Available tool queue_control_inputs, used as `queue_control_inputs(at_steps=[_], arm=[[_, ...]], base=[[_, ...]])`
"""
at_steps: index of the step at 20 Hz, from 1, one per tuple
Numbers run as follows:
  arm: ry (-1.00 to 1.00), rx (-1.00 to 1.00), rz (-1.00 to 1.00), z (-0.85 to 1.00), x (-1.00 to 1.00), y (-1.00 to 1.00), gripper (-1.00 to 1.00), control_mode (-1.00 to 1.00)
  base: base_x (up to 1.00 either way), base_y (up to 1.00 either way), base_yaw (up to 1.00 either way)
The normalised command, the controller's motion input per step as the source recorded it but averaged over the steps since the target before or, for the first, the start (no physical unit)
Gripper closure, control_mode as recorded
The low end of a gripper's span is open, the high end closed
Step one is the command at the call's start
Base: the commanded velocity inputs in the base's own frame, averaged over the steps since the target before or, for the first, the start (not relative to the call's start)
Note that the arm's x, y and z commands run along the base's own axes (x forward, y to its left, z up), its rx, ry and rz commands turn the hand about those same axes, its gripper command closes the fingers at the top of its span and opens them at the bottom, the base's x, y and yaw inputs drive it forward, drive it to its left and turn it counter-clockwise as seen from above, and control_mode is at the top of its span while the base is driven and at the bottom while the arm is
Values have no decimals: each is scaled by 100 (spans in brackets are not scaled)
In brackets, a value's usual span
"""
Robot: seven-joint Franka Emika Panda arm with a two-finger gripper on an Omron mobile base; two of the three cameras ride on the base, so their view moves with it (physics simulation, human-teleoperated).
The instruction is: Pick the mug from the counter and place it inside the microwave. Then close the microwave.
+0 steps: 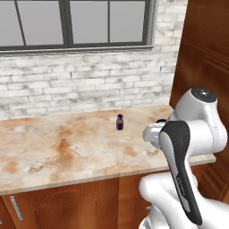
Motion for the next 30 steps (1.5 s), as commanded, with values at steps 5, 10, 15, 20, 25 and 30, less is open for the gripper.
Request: queue_control_inputs(at_steps=[5,10,15,20,25,30], arm=[[0,0,0,0,0,0,100,100],[0,0,0,0,0,0,100,100],[0,0,0,0,0,0,100,100],[0,0,0,0,0,0,100,100],[0,0,0,0,0,0,100,100],[0,0,0,0,0,0,100,100]], base=[[-26,4,-24],[-2,46,-65],[-7,41,-81],[-23,10,-91],[-19,3,-95],[-20,1,-94]])
